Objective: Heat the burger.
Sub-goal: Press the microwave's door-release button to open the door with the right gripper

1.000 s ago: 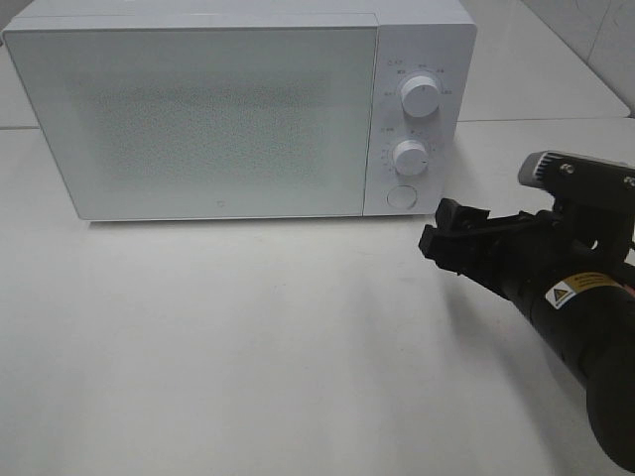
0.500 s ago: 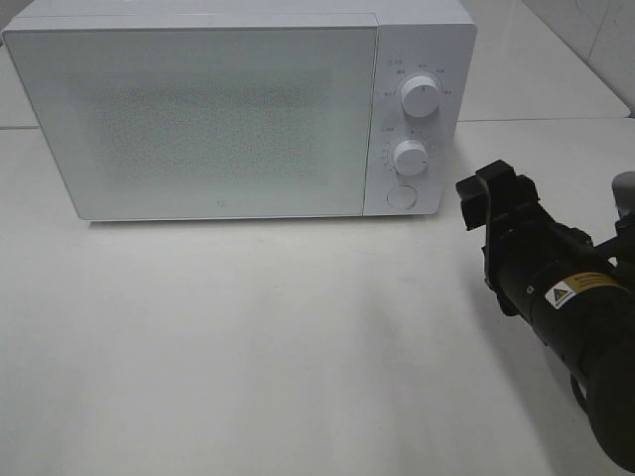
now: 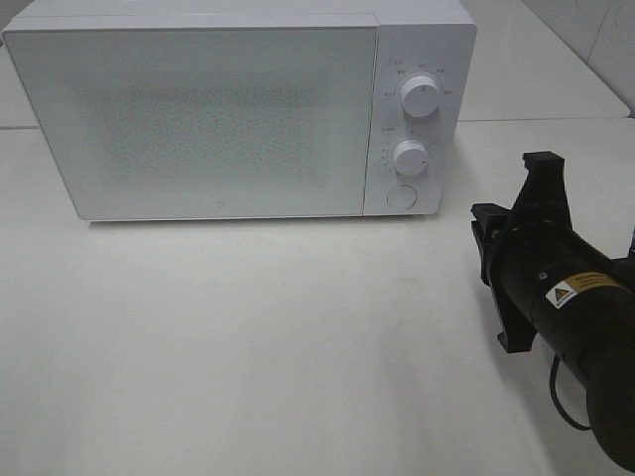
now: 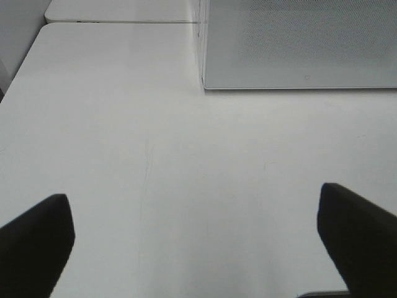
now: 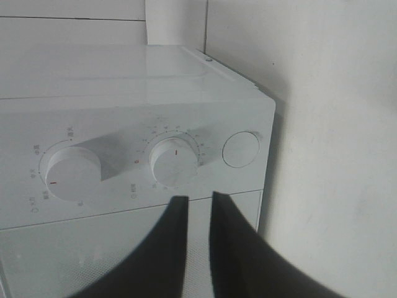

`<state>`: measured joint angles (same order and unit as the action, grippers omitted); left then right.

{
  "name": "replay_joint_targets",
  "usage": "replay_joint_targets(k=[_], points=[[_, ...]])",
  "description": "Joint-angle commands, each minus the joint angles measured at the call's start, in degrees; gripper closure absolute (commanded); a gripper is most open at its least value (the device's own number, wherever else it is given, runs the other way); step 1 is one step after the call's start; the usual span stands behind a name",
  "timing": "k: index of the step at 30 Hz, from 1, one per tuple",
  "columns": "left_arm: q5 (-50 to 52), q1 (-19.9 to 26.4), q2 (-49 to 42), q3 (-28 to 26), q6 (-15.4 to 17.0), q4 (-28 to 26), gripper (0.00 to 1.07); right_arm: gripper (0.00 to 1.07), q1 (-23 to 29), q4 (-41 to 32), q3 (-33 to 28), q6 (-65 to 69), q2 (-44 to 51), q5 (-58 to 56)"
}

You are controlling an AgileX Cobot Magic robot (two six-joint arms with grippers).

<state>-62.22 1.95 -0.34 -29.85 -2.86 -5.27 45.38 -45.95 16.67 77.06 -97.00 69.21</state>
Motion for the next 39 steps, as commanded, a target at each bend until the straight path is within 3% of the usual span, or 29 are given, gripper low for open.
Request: replay_joint_targets(k=[1, 12, 25, 39], points=[[0.86, -0.34, -1.32, 0.17, 0.11, -0.17, 0.07, 1.07, 0.17, -0.11, -0.11, 1.15, 0.06, 1.38], [0.86, -0.34, -1.32, 0.17, 0.11, -0.17, 0.07, 1.07, 0.17, -0.69, 0.40, 1.49, -2.01, -0.11], [0.86, -0.34, -1.32, 0.17, 0.11, -0.17, 0.07, 1.07, 0.00, -1.38, 7.56, 5.04, -9.34, -3.67], [0.86, -0.34, -1.26, 0.17, 0.11, -0.17, 0.07, 1.06, -6.19, 0.29, 16.21, 1.26, -13.29, -10.43]])
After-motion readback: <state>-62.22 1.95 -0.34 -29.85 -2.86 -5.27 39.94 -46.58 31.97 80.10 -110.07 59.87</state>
